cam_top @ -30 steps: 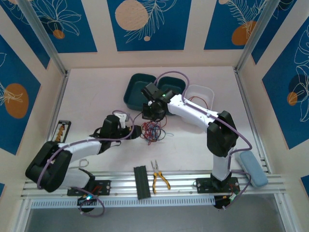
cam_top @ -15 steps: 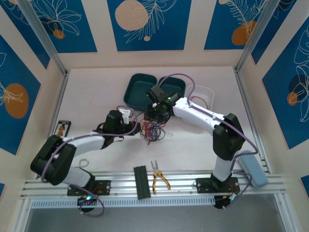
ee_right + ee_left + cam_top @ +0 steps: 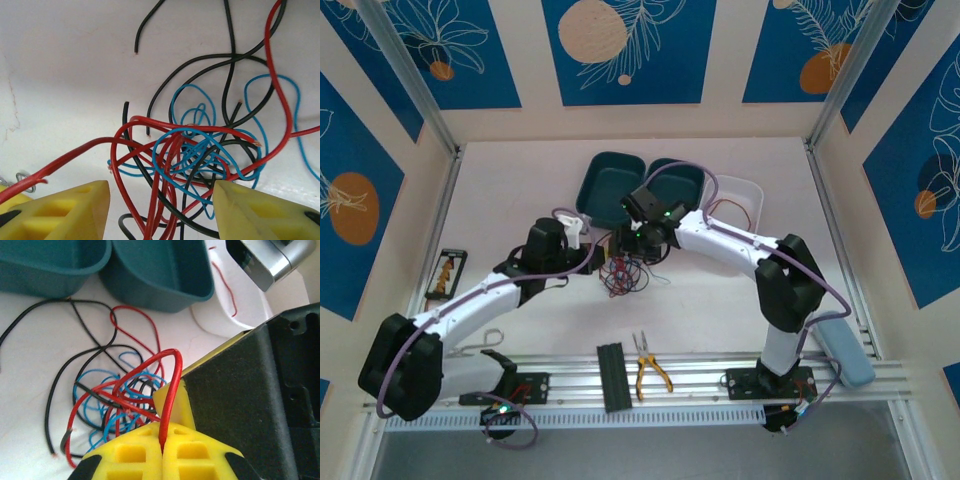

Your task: Untangle the cables

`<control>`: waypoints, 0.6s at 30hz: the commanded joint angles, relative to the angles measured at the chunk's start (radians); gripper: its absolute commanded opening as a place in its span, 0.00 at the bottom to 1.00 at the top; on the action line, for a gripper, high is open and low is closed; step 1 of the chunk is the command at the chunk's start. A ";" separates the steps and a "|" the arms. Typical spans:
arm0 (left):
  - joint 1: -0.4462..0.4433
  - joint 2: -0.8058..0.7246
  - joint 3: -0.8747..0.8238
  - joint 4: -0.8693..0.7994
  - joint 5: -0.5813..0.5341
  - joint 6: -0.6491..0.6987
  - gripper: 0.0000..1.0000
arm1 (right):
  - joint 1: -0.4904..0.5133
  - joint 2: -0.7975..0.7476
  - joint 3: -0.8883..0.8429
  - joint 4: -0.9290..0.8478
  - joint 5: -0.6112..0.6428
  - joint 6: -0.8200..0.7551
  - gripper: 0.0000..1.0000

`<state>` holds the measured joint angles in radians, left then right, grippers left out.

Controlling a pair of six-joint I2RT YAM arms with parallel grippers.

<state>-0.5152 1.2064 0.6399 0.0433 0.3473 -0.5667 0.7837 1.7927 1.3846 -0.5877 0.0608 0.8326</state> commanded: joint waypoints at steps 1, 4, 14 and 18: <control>-0.001 -0.054 0.059 -0.043 -0.016 0.007 0.00 | 0.017 0.044 -0.036 0.043 -0.038 0.022 0.57; -0.001 -0.092 0.097 -0.075 -0.048 0.022 0.00 | 0.018 0.061 -0.074 0.071 -0.047 0.040 0.57; 0.000 -0.202 0.223 -0.195 -0.122 0.110 0.00 | -0.008 0.111 -0.129 0.076 -0.024 0.071 0.58; 0.001 -0.243 0.253 -0.218 -0.140 0.147 0.00 | -0.017 0.123 -0.132 0.077 -0.034 0.068 0.58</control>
<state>-0.5152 0.9951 0.8474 -0.1387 0.2398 -0.4740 0.7750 1.8988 1.2663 -0.5037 0.0402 0.8856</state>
